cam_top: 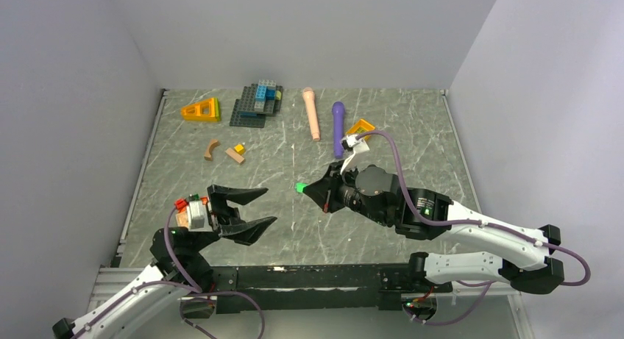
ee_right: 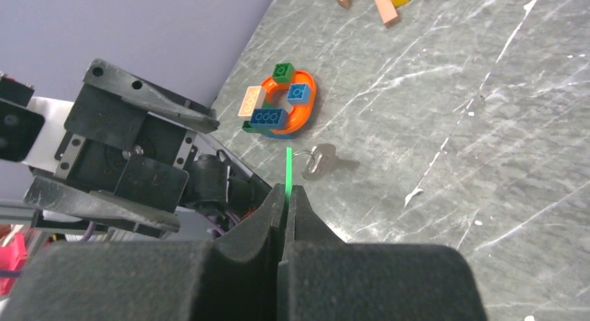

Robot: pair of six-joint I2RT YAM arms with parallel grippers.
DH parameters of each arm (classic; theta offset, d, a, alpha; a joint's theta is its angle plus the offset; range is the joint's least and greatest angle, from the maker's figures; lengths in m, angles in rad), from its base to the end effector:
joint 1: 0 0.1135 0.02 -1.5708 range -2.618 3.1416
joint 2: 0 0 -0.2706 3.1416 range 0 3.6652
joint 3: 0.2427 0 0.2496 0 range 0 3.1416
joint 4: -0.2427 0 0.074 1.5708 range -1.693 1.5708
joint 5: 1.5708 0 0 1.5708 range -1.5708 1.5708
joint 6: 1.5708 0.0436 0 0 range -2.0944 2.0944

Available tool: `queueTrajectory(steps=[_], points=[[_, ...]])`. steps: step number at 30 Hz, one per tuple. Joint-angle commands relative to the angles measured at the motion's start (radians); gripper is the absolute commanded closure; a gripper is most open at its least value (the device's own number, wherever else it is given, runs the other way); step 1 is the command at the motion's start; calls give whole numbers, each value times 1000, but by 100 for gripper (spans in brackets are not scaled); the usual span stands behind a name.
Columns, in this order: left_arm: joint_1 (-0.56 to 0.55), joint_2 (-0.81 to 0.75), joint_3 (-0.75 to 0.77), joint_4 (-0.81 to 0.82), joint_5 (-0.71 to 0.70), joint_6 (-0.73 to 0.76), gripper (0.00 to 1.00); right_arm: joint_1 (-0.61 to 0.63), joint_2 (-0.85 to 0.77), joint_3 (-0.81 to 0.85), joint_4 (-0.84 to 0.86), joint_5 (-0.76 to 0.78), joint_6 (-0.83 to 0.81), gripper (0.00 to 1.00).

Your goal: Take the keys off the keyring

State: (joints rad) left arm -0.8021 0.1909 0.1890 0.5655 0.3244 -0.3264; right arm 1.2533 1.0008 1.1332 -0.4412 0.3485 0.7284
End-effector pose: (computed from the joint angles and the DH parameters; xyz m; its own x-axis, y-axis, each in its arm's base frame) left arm 0.0555 -0.0774 0.2860 0.0733 -0.5129 -0.8553 0.9419 0.3176 -0.1097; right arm 0.0815 0.2003 0.3978 -0.5976 0.1856 -0.7800 -0.5274 0.6418 0.5567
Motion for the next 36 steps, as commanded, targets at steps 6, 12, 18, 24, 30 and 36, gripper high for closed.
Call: queueTrajectory(steps=[6,12,18,24,30,36], points=[[-3,171,-44,385,110,34,29,0,-11,53,-43,68,47,100],[-13,278,-48,492,107,29,33,1,-19,55,-48,70,52,100],[-27,376,-45,583,100,21,36,1,-28,56,-51,69,55,100],[-44,449,-41,635,87,34,39,2,-34,57,-53,68,57,100],[-66,526,-24,690,82,44,43,2,-41,59,-51,66,60,100],[-94,596,-3,724,65,61,48,2,-36,66,-54,59,60,100]])
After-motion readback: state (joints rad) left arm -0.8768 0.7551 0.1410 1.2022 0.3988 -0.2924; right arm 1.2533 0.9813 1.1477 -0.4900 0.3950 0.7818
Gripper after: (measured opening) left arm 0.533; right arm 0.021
